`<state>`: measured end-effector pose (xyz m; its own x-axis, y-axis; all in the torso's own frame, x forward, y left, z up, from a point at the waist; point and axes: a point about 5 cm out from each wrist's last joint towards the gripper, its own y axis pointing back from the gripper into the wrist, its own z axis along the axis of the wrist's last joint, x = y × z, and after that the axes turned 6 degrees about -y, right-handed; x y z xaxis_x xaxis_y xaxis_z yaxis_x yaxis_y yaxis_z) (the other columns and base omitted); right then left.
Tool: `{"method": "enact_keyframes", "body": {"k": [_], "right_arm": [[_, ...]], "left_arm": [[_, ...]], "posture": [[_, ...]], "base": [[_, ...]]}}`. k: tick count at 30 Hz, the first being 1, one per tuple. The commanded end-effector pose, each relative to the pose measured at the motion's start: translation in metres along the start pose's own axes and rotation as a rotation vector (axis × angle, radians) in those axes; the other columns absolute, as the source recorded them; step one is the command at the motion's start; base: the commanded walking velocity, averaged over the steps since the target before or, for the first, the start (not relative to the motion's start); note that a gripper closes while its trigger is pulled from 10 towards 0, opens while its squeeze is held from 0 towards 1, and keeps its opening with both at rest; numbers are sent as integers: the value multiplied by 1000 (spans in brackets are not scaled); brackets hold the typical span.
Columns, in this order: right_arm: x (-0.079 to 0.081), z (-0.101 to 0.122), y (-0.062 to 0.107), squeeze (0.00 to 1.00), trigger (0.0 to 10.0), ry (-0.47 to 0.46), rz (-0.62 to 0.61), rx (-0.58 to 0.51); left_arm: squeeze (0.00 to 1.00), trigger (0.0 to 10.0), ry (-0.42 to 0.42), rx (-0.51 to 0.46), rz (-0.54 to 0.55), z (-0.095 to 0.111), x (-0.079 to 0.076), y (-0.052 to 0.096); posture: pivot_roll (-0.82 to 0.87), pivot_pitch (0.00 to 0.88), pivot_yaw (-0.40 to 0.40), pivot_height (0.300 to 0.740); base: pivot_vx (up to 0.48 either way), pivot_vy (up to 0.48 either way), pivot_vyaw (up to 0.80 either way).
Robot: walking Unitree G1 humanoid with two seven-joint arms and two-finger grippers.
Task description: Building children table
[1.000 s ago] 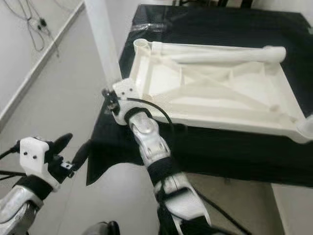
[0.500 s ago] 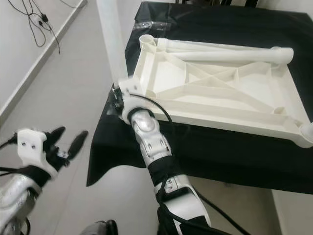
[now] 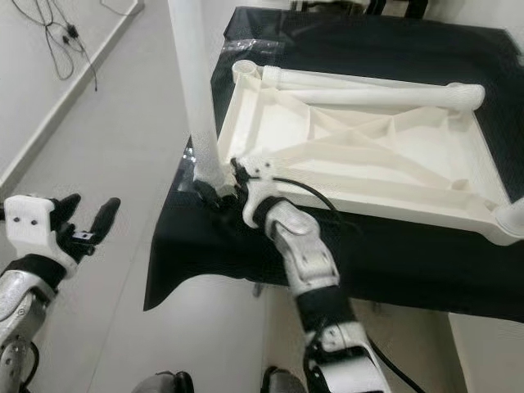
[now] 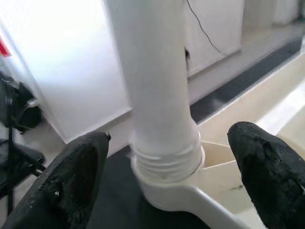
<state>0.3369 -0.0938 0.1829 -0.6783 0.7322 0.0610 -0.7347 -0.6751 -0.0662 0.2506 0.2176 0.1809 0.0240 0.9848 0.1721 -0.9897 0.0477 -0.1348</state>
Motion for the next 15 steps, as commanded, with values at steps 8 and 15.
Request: {"method": "enact_keyframes", "body": {"k": [8, 15], "right_arm": [[-11, -19, 17, 0, 10000, 4, -182, -19], [-16, -36, 25, 0, 10000, 124, -291, 149]], "left_arm": [[0, 10000, -71, 105, 100, -29, 4, 15], [0, 10000, -156, 101, 113, -37, -15, 27]], "posture": [[-29, 0, 18, 740], [-40, 0, 13, 740]], "base": [[0, 0, 0], [0, 0, 0]]}}
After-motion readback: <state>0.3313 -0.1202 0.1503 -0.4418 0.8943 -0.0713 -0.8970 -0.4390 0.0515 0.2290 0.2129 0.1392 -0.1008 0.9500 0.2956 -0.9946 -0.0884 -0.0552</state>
